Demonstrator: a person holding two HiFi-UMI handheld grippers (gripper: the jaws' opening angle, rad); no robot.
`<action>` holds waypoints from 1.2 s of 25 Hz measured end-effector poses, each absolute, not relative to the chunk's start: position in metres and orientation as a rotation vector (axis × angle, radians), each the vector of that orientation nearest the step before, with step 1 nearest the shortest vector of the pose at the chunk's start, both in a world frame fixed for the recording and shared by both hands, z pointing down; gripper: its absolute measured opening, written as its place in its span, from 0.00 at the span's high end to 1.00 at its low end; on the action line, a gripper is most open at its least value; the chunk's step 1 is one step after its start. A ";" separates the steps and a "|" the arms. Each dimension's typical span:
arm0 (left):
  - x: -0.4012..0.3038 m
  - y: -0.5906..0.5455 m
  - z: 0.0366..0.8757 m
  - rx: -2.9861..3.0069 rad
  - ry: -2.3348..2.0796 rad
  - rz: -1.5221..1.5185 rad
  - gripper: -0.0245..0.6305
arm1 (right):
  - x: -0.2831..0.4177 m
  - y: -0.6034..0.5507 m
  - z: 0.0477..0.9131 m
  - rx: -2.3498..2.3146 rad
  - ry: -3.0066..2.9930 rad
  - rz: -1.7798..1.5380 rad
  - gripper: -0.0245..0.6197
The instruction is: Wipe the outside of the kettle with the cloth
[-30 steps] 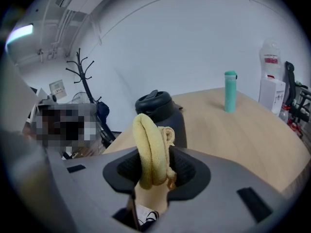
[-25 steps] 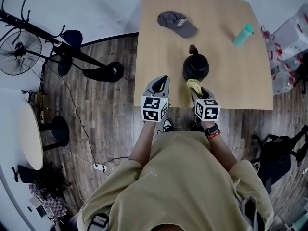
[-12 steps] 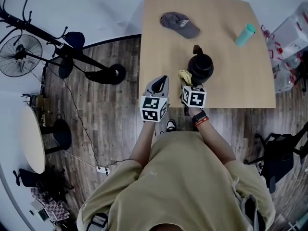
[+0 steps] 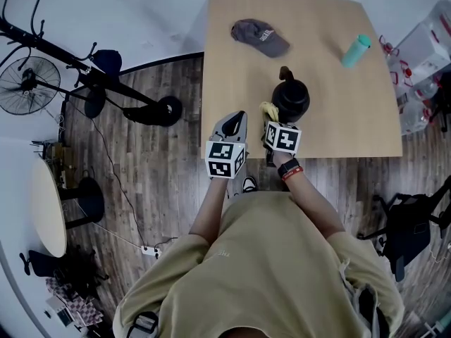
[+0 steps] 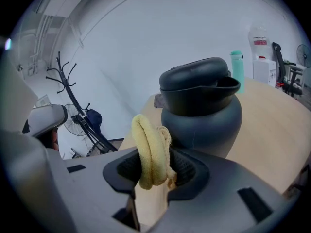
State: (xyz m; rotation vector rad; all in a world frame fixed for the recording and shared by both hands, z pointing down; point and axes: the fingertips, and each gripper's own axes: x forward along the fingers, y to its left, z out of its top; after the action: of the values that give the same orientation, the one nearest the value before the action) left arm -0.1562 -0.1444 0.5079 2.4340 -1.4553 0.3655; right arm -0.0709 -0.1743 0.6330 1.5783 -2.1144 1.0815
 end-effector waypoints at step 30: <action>-0.081 -0.147 0.526 2.432 -1.389 0.374 0.93 | -0.002 -0.141 0.627 1.461 -2.186 1.013 0.73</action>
State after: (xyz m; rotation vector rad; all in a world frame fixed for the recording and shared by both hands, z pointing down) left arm -0.0814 -0.1467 0.5263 2.4324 -1.3889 0.3743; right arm -0.0022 -0.1411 0.6271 1.4612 -2.1863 1.0130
